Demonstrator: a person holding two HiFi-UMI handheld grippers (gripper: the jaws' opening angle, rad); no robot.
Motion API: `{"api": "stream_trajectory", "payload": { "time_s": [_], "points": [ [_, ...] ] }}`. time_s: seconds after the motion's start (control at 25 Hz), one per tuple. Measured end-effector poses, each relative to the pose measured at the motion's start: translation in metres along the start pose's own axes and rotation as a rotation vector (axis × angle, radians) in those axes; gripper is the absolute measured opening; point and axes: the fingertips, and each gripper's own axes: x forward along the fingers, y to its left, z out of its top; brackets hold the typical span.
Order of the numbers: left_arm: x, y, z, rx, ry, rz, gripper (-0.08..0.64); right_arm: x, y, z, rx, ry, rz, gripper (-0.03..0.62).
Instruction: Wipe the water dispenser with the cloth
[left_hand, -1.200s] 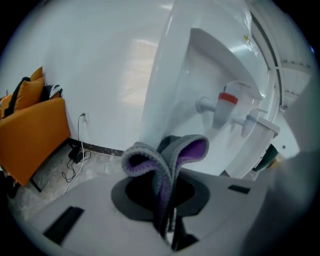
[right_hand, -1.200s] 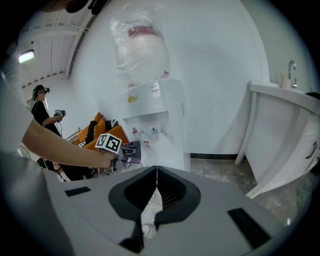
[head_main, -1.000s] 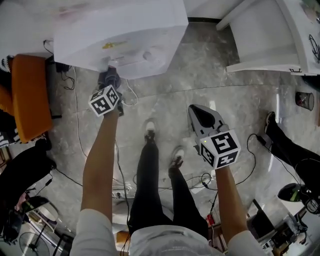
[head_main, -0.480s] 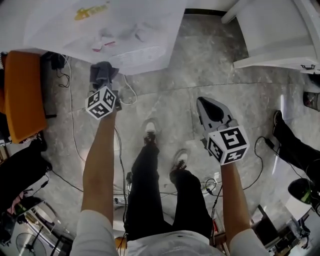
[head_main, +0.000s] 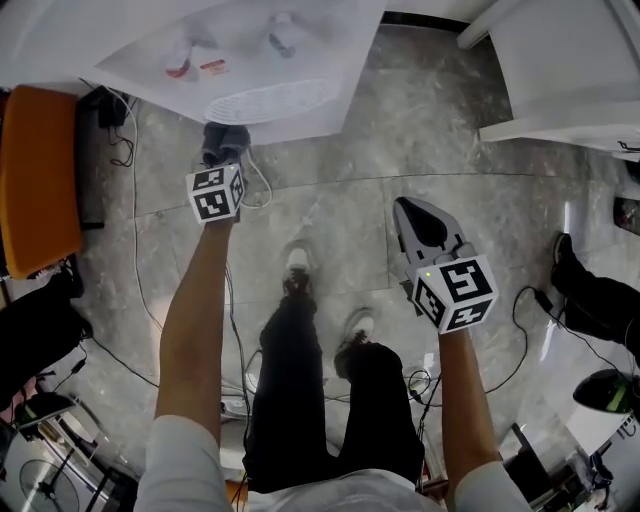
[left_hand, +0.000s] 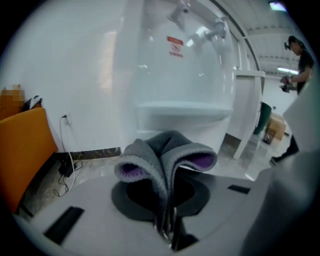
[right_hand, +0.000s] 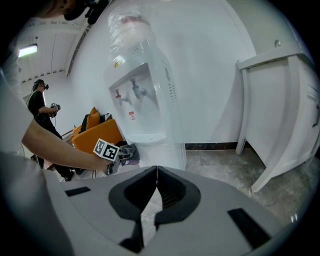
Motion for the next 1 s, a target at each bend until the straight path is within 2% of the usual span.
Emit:
{"api": "stream_trajectory", "payload": {
  "time_s": [0.12, 0.32, 0.56, 0.76, 1.0],
  "points": [
    [0.018, -0.02, -0.006, 0.036, 0.038, -0.025, 0.051, 0.0, -0.007, 0.0, -0.017, -0.007, -0.007, 0.015],
    [0.037, -0.053, -0.012, 0.087, 0.02, -0.016, 0.052, 0.0, -0.029, 0.002, -0.033, -0.016, -0.051, 0.015],
    [0.054, -0.121, 0.003, 0.063, -0.041, -0.122, 0.052, -0.005, -0.053, 0.005, -0.01, -0.022, -0.13, 0.015],
    [0.052, -0.187, 0.039, 0.071, -0.079, -0.224, 0.052, -0.029, -0.055, 0.017, -0.036, -0.013, -0.154, 0.015],
    [0.021, -0.225, 0.099, 0.004, -0.123, -0.255, 0.052, -0.084, -0.064, 0.036, -0.001, -0.012, -0.203, 0.015]
  ]
}}
